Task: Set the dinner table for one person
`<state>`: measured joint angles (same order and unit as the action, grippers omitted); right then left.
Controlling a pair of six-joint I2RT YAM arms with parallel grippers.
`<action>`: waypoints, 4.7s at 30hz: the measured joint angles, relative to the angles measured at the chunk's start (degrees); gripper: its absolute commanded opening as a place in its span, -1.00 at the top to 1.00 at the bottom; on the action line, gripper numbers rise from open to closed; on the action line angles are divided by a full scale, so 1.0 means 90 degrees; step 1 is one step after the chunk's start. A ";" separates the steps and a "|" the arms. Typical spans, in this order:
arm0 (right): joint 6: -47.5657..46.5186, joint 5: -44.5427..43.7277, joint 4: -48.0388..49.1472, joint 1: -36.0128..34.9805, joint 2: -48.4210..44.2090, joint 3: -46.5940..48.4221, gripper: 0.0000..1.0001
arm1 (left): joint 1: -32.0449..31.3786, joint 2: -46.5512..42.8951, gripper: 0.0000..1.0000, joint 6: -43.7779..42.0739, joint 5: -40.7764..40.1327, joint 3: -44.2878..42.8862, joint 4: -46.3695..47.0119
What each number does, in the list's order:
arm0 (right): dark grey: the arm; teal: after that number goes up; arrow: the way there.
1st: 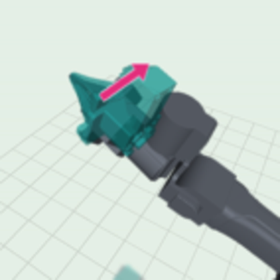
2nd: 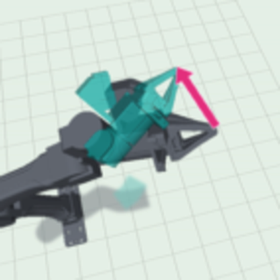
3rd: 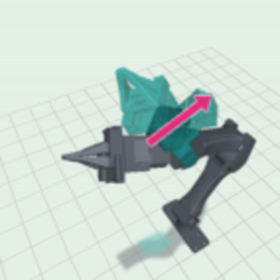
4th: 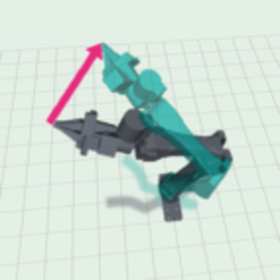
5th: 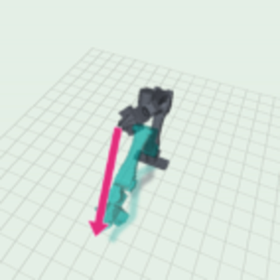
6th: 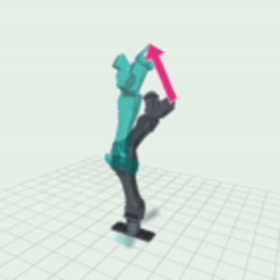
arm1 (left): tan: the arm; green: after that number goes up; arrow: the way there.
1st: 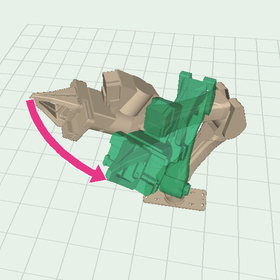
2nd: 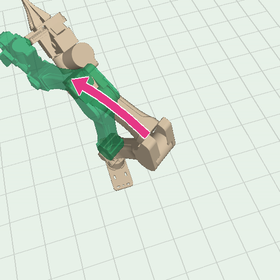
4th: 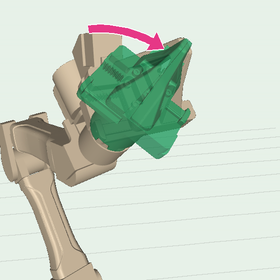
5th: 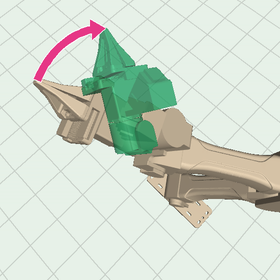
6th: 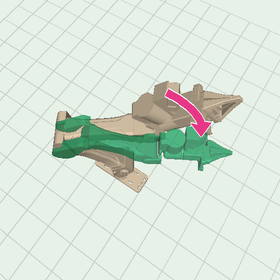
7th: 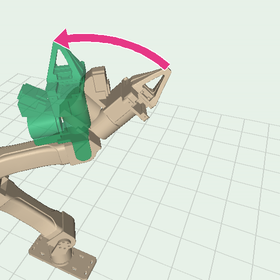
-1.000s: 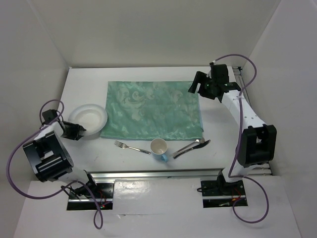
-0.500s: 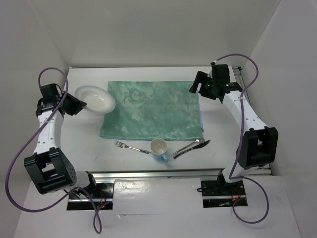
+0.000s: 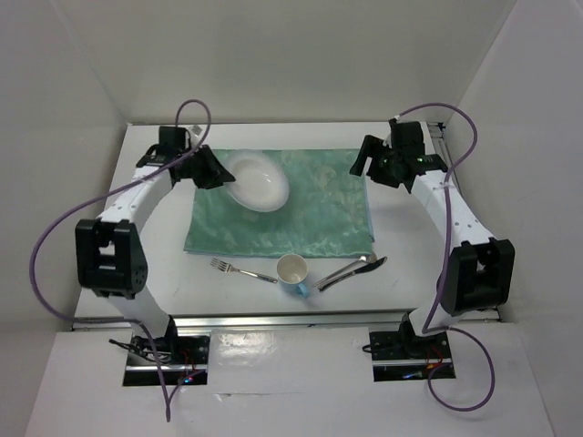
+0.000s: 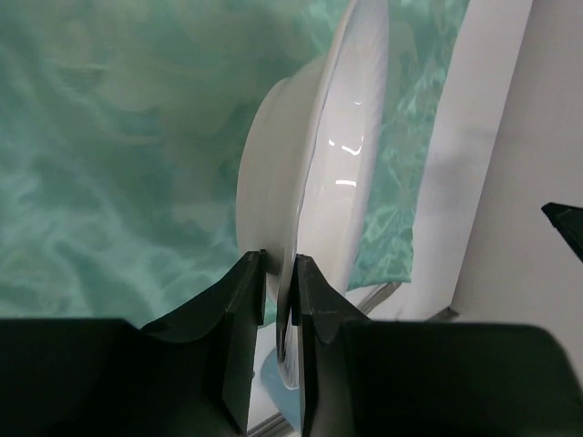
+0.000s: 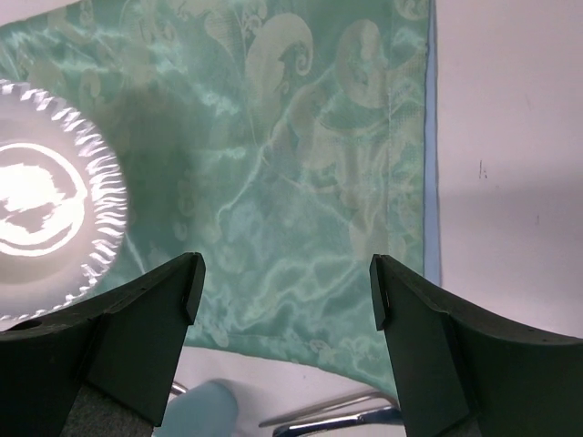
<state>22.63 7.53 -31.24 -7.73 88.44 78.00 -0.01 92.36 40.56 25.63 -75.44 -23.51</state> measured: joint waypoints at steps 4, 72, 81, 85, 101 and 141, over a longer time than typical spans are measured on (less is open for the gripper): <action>-0.0005 -0.0044 -0.0131 0.0000 -0.0240 -0.0197 -0.70 | -0.0573 0.1212 1.00 -0.0007 0.0267 -0.0755 0.0180; -0.0039 -0.2079 -0.1938 -0.1389 0.2217 0.3313 1.00 | -0.1117 -0.1695 -0.74 -0.0529 -0.1943 0.0478 -0.1824; -0.0163 -0.2008 -0.2164 -0.0561 0.4473 0.5285 1.00 | -0.1836 -0.2052 -0.71 0.0182 -0.2618 0.1712 -0.1994; -0.0182 -0.1904 -0.2222 -0.0413 0.4699 0.5328 1.00 | -0.2169 -0.2191 -0.69 0.0437 -0.2834 0.2033 -0.1982; -0.0172 -0.1307 -0.2047 -0.0274 0.5071 0.5394 -0.88 | -0.2878 -0.1401 -0.69 0.2055 -0.3364 0.2217 -0.2399; -0.0622 -0.1479 -0.1292 -0.0151 0.1059 0.2892 -1.00 | -0.3657 -0.0423 1.00 0.3891 -0.4651 0.1598 -0.3582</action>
<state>17.04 -5.78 -42.87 -9.08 97.97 104.03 -32.93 88.55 75.57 -16.23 -61.06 -55.75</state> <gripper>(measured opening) 0.999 0.048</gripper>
